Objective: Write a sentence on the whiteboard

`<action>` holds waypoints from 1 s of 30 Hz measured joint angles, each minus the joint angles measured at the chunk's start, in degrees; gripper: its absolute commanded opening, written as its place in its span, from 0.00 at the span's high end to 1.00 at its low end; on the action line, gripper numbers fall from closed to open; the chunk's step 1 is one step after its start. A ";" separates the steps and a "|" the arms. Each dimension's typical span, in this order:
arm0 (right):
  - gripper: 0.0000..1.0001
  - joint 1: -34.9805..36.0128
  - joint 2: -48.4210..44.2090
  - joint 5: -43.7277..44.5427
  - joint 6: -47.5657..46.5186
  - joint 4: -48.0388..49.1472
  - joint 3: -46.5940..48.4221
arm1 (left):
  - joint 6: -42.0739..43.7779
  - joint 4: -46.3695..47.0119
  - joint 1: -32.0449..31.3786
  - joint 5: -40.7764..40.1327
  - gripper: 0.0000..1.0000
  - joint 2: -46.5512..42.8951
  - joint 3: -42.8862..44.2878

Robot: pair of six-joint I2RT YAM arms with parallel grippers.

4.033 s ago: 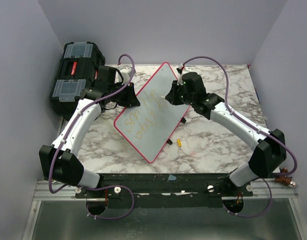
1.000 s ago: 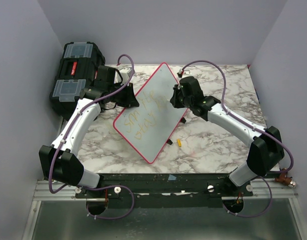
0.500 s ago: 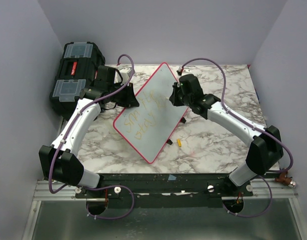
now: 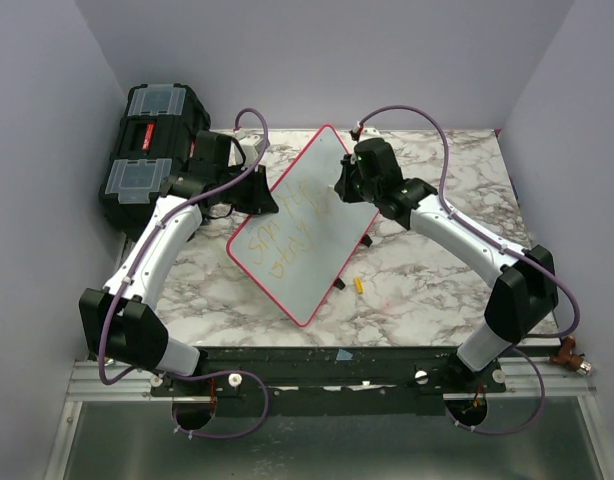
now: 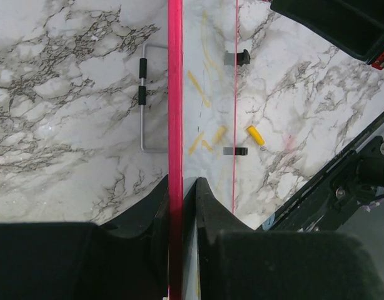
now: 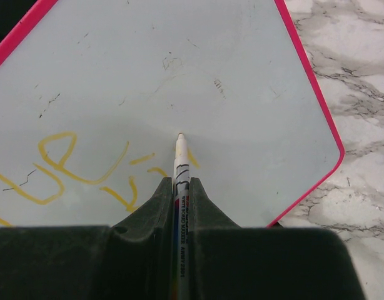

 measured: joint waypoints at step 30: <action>0.99 -1.11 0.94 2.60 0.04 -0.85 -2.97 | -0.87 -0.04 0.22 -0.02 1.00 0.42 0.02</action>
